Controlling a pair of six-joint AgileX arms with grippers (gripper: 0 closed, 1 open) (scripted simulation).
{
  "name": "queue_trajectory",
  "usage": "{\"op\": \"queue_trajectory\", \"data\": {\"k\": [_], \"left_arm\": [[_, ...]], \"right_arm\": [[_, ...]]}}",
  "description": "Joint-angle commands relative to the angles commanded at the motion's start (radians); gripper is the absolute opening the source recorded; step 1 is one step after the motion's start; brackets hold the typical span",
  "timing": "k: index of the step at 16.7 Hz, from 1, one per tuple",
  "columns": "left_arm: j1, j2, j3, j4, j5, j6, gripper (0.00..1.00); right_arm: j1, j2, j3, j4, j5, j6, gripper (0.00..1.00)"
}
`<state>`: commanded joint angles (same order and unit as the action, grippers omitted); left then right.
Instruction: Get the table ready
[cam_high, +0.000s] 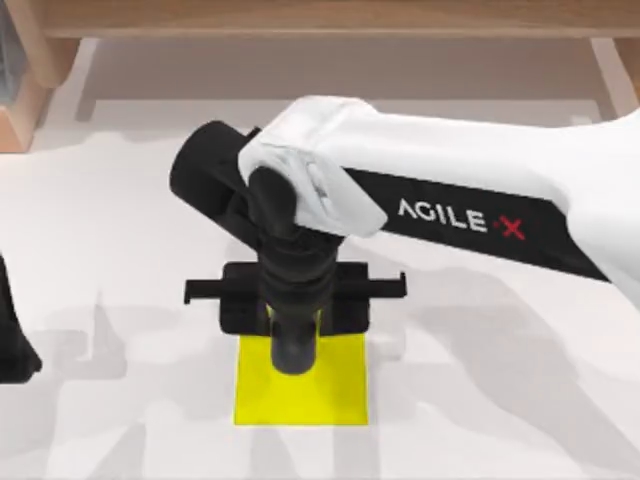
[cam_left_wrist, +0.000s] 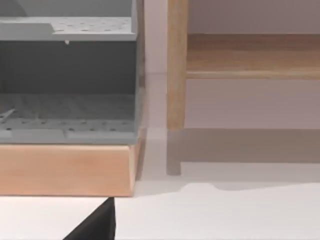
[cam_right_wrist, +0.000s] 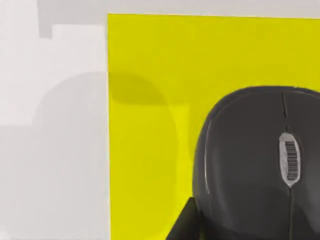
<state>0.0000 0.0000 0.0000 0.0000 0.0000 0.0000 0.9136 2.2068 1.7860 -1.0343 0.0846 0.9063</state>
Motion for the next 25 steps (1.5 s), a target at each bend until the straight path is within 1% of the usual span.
{"op": "queue_trajectory", "data": {"k": [14,25], "left_arm": [[0.000,0.000,0.000,0.000,0.000,0.000,1.00],[0.000,0.000,0.000,0.000,0.000,0.000,1.00]], "right_arm": [[0.001,-0.034,0.027,0.023,0.003,-0.002,0.00],[0.002,0.040,-0.039,0.024,0.000,-0.001,0.00]]}}
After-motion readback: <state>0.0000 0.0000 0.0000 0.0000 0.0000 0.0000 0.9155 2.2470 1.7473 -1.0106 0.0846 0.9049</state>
